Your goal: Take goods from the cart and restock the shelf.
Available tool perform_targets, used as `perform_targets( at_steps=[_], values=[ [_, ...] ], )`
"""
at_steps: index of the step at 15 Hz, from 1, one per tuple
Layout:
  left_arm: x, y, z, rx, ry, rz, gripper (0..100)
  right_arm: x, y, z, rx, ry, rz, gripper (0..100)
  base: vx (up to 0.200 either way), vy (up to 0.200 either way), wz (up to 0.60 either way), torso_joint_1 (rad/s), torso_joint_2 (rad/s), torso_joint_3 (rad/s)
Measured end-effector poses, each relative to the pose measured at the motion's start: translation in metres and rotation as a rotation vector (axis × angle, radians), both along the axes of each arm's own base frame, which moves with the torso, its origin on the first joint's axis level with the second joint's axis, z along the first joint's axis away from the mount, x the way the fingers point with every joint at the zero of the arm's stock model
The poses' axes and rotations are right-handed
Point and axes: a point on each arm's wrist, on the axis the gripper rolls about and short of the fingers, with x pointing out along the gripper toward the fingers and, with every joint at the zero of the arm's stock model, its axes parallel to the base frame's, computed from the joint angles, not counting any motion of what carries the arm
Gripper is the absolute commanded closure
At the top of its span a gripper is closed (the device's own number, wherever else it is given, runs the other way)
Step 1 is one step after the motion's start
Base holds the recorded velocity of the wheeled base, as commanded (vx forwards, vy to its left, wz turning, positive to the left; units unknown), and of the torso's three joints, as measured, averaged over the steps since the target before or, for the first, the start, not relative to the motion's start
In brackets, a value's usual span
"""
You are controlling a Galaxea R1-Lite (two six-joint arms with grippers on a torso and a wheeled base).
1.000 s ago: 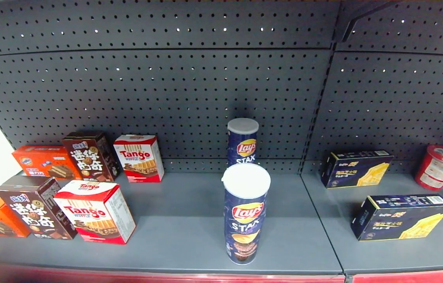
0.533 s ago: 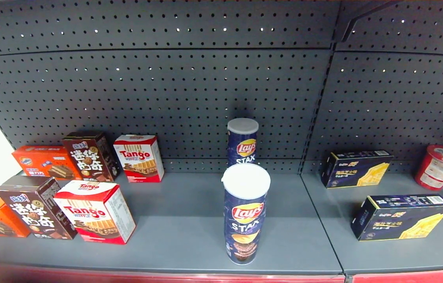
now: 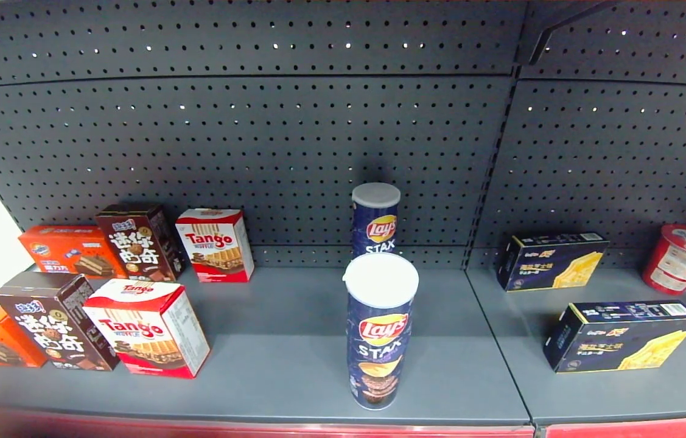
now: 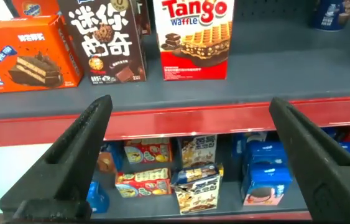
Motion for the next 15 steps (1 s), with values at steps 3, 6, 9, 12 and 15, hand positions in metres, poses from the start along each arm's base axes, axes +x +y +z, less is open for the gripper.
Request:
perform_targets(
  at_steps=[3,6,9,12,15],
  values=[
    [0.0001,0.0000,-0.0004,0.004,0.000,0.001,0,0.0001,0.0011,-0.0003,0.021,-0.001,0.048,0,0.000,0.000,0.00,0.000,0.00,0.000],
    [0.0001,0.0001,-0.0005,-0.003,0.001,0.003,0,0.0001,0.0011,-0.0003,0.054,-0.001,0.053,0,0.000,0.000,0.00,0.000,0.00,0.000],
    [0.0001,0.0000,-0.0005,0.002,0.001,0.002,0,0.0002,0.0011,-0.0004,0.056,0.000,0.053,0,0.000,0.000,0.00,0.000,0.00,0.000],
    [0.0001,0.0000,-0.0005,0.002,0.000,0.002,0,0.0002,0.0011,-0.0003,0.059,-0.001,0.052,0,0.000,0.000,0.00,0.000,0.00,0.000],
    [0.0001,0.0000,-0.0004,0.003,0.000,0.002,0,0.0001,0.0010,-0.0003,0.061,-0.002,0.049,0,0.000,0.000,0.00,0.000,0.00,0.000]
  ],
)
